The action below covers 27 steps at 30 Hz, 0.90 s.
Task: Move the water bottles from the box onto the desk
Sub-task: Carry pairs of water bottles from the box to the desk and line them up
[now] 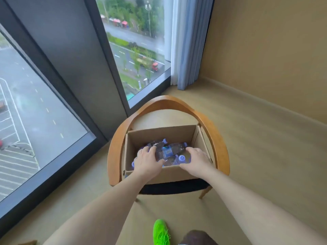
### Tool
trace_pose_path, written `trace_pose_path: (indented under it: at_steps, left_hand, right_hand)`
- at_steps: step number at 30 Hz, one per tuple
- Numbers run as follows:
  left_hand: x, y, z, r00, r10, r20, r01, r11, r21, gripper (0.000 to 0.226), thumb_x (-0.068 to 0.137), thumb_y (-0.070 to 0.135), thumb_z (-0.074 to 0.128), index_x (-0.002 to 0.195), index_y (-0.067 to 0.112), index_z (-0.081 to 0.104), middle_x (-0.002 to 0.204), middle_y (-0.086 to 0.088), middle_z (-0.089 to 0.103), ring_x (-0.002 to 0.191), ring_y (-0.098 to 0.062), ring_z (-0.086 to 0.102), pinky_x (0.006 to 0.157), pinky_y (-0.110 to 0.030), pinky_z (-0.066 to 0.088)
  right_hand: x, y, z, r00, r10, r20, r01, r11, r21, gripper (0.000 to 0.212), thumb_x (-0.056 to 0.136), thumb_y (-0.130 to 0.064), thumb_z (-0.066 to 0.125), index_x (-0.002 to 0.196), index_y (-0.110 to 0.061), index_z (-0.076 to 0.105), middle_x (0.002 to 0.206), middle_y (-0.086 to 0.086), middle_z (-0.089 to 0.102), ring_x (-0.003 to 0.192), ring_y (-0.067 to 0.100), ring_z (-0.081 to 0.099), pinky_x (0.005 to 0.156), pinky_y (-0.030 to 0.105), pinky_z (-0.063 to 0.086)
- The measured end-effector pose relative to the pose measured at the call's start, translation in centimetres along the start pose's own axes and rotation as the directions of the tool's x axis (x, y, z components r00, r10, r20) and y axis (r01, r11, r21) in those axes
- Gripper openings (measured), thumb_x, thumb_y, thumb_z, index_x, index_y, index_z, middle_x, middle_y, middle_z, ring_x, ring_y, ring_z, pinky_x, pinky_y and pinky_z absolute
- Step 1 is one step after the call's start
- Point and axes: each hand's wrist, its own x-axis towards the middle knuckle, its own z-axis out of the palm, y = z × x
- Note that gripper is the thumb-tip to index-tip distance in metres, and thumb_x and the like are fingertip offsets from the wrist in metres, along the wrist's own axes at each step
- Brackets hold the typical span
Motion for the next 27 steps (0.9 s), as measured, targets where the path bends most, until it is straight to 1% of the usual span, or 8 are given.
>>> trace_pose_path:
  at_steps: [10,14,18,20,22,23,25,27]
  left_hand:
    - [10.5,-2.4,3.4,0.974,-0.184,0.129,0.189,0.982,-0.028,0.066,0.088,0.051,0.061,0.146,0.028,0.041,0.149,-0.001,0.042,0.139,-0.027,0.035,0.11,-0.048,0.04]
    - [13.5,-3.0,5.0,0.956,-0.244,0.166,0.252,0.967,-0.027,0.068,0.088,0.048,0.063,0.147,0.023,0.041,0.149,-0.004,0.042,0.137,-0.029,0.037,0.107,-0.047,0.041]
    - [16.7,-3.0,6.6,0.962,-0.226,0.153,0.24,0.967,-0.084,0.065,0.088,0.039,0.066,0.145,0.015,0.046,0.147,-0.007,0.044,0.136,-0.03,0.038,0.11,-0.043,0.038]
    - [18.0,-2.9,7.6,0.966,-0.22,0.139,0.235,0.967,-0.102,0.065,0.088,0.036,0.068,0.145,0.014,0.047,0.148,-0.007,0.044,0.137,-0.03,0.037,0.111,-0.042,0.036]
    - [19.1,-2.9,8.6,0.967,-0.218,0.13,0.233,0.967,-0.105,0.064,0.085,0.034,0.071,0.141,0.014,0.048,0.145,-0.007,0.046,0.134,-0.031,0.038,0.108,-0.042,0.037]
    - [19.6,-3.0,9.2,0.969,-0.214,0.127,0.227,0.969,-0.099,0.064,0.083,0.033,0.072,0.14,0.014,0.049,0.144,-0.008,0.046,0.132,-0.032,0.039,0.107,-0.042,0.037]
    - [20.4,-3.2,10.3,0.973,-0.194,0.127,0.204,0.976,-0.075,0.068,0.079,0.03,0.076,0.139,0.014,0.048,0.143,-0.011,0.047,0.133,-0.033,0.039,0.108,-0.043,0.037]
    - [20.8,-3.5,11.3,0.974,-0.172,0.146,0.18,0.983,-0.043,0.075,0.077,0.028,0.078,0.143,0.013,0.046,0.144,-0.013,0.048,0.134,-0.034,0.04,0.109,-0.046,0.038]
  right_hand:
    - [14.8,-0.2,1.9,0.977,0.111,0.181,-0.108,0.994,-0.022,0.067,0.089,-0.044,0.067,0.148,-0.021,0.046,0.144,0.007,0.052,0.132,0.029,0.05,0.103,0.041,0.047]
    - [19.1,0.9,3.4,0.956,0.127,0.264,-0.127,0.992,-0.018,0.052,0.092,-0.036,0.066,0.142,-0.023,0.054,0.14,0.005,0.06,0.126,0.027,0.056,0.1,0.036,0.049]
    - [22.4,2.7,4.3,0.922,0.188,0.338,-0.174,0.982,-0.071,0.047,0.093,-0.021,0.063,0.139,-0.029,0.058,0.142,0.003,0.059,0.123,0.026,0.059,0.099,0.034,0.05]
    - [23.6,3.7,5.0,0.884,0.162,0.438,-0.119,0.985,-0.124,0.059,0.089,-0.008,0.057,0.142,-0.032,0.054,0.144,0.003,0.057,0.116,0.026,0.062,0.087,0.031,0.052]
    - [24.5,4.4,5.8,0.805,0.106,0.584,-0.013,0.987,-0.162,0.07,0.085,-0.001,0.053,0.146,-0.035,0.048,0.144,0.004,0.055,0.102,0.023,0.061,0.071,0.024,0.048]
    - [25.0,4.6,6.2,0.762,0.078,0.643,0.059,0.98,-0.189,0.073,0.085,-0.002,0.053,0.149,-0.036,0.045,0.146,0.004,0.052,0.105,0.023,0.059,0.073,0.023,0.048]
    - [25.8,5.0,7.0,0.684,0.009,0.729,0.233,0.945,-0.231,0.076,0.085,-0.01,0.064,0.152,-0.035,0.039,0.15,0.004,0.044,0.127,0.025,0.052,0.096,0.03,0.049]
    - [26.3,5.4,7.9,0.609,-0.036,0.792,0.332,0.919,-0.214,0.089,0.077,-0.015,0.08,0.153,-0.033,0.038,0.153,0.002,0.04,0.138,0.023,0.044,0.108,0.031,0.042]
